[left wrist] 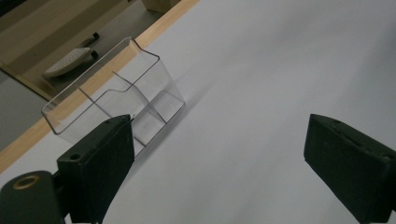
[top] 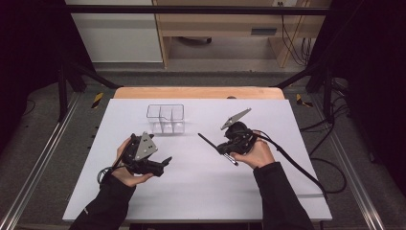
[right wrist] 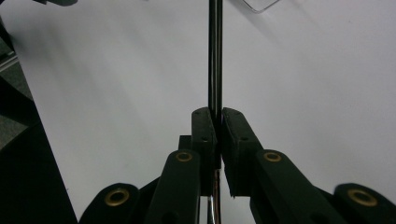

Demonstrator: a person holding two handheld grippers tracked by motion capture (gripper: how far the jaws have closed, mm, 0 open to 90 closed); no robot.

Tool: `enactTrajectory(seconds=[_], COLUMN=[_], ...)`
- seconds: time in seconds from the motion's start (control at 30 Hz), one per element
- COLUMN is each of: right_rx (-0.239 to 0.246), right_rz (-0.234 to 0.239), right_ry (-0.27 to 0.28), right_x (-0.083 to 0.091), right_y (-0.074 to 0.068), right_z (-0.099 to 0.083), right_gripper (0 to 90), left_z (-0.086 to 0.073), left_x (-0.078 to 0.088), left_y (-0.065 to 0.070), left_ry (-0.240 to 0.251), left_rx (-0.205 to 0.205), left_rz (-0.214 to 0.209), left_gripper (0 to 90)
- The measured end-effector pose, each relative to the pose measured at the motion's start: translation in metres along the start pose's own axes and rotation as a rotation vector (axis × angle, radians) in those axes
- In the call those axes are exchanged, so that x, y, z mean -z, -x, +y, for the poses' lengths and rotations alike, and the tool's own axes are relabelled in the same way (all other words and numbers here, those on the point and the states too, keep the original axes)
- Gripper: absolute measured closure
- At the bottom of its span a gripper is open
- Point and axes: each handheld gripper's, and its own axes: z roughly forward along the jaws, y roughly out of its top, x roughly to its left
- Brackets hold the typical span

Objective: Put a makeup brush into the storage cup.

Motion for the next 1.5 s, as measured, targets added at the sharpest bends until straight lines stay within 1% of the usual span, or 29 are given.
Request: enactTrajectory(seconds=[0.07,0.17,0.3,0.37,0.47,0.53,0.63,0.8,1.03,1.13,1.33,1.5], right_rx=[-0.001,0.004,0.012,0.022,0.033,0.033,0.038,0.053,0.052,0.057,0.062,0.065], right_rz=[0.008,0.012,0.021,0.029,0.038,0.039,0.050,0.060,0.067,0.069,0.077,0.087], right_ry=[0.000,-0.003,-0.011,-0.022,-0.034,-0.036,-0.037,-0.042,-0.034,-0.037,-0.041,-0.044], right_x=[0.001,0.001,0.000,-0.001,-0.002,-0.003,-0.005,-0.008,-0.008,-0.009,-0.012,-0.014], right_y=[0.000,-0.002,-0.004,-0.005,-0.007,-0.009,-0.011,-0.013,-0.014,-0.014,-0.016,-0.018], right_z=[0.001,0.000,0.000,-0.001,-0.002,-0.002,-0.002,-0.003,-0.003,-0.004,-0.004,-0.005], right_gripper=[84.1,84.1,84.1,84.1,84.1,84.1,84.1,84.1,84.1,84.1,84.1,84.1], left_z=[0.004,0.008,0.014,0.017,0.021,0.023,0.026,0.030,0.035,0.037,0.040,0.043], left_x=[-0.001,-0.003,-0.005,-0.006,-0.006,-0.006,-0.006,-0.008,-0.012,-0.013,-0.017,-0.020], left_y=[0.001,0.005,0.011,0.013,0.016,0.019,0.024,0.029,0.036,0.039,0.044,0.051], left_ry=[-0.008,-0.009,-0.018,-0.021,-0.021,-0.024,-0.024,-0.022,-0.029,-0.029,-0.030,-0.032], left_rx=[-0.024,-0.046,-0.096,-0.114,-0.130,-0.152,-0.182,-0.210,-0.258,-0.270,-0.297,-0.328], left_rz=[0.006,0.010,0.013,0.010,0.009,0.020,0.024,0.021,0.028,0.028,0.018,0.013], left_gripper=[7.9,7.9,7.9,7.9,8.1,8.1,8.3,8.4,8.8,8.9,9.0,9.1])
